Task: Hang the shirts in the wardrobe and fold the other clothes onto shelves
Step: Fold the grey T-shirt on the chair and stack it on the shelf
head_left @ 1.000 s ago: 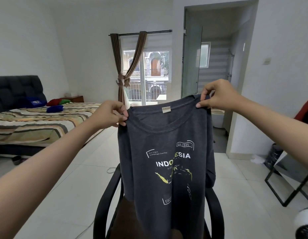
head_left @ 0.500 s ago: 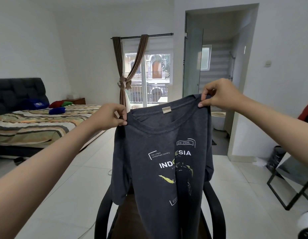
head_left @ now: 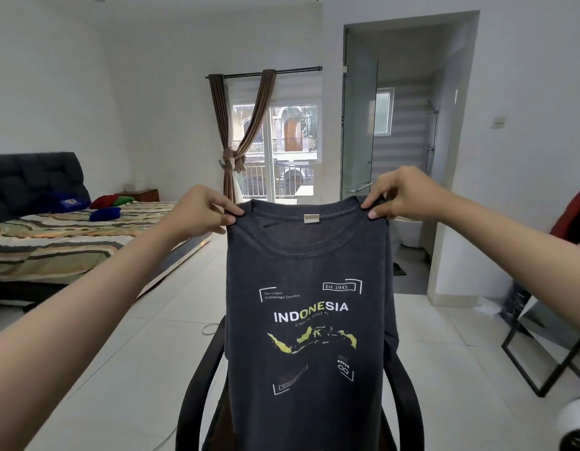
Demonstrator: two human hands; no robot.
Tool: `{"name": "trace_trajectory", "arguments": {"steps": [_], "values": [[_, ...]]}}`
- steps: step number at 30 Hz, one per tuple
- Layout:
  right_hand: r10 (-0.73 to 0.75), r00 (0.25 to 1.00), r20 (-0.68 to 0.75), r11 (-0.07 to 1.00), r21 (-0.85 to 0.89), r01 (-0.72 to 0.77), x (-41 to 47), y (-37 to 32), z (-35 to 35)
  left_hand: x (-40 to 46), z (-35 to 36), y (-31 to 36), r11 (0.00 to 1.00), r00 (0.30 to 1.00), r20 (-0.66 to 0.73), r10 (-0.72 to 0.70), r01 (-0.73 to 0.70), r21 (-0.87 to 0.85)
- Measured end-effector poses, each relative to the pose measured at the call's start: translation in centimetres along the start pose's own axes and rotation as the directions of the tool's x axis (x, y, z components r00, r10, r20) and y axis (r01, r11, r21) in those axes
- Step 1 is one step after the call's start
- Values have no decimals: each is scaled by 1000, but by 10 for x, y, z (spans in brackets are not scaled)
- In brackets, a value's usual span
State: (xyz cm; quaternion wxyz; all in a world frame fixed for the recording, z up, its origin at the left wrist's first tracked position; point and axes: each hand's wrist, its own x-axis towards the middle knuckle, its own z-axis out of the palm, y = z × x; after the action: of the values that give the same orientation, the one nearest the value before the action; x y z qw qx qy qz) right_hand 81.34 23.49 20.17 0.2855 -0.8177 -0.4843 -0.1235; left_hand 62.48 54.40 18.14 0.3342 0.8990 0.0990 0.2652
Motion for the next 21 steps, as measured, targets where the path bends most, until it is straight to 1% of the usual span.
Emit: {"name": "trace_trajectory", "arguments": {"steps": [5,7,11,14,18,21], "values": [[35,998,53,999,-4,-35,-1,5,-1,1,-5,3,997,996,88,-23,16,81],[36,998,59,999,-3,-36,-3,3,-1,1,-8,3,993,994,103,-28,15,119],[18,999,37,1000,10,-18,-8,-2,-3,3,-12,5,977,995,96,-28,7,215],[5,1000,29,997,-76,-2,-10,-3,-5,3,-14,7,962,995,94,-40,12,273],[-24,1000,11,986,-168,26,-10,-3,-4,5,-14,10,957,996,77,-55,30,288],[32,999,-3,994,-109,-33,-8,-4,-3,5,-13,12,958,997,61,-54,35,285]]}}
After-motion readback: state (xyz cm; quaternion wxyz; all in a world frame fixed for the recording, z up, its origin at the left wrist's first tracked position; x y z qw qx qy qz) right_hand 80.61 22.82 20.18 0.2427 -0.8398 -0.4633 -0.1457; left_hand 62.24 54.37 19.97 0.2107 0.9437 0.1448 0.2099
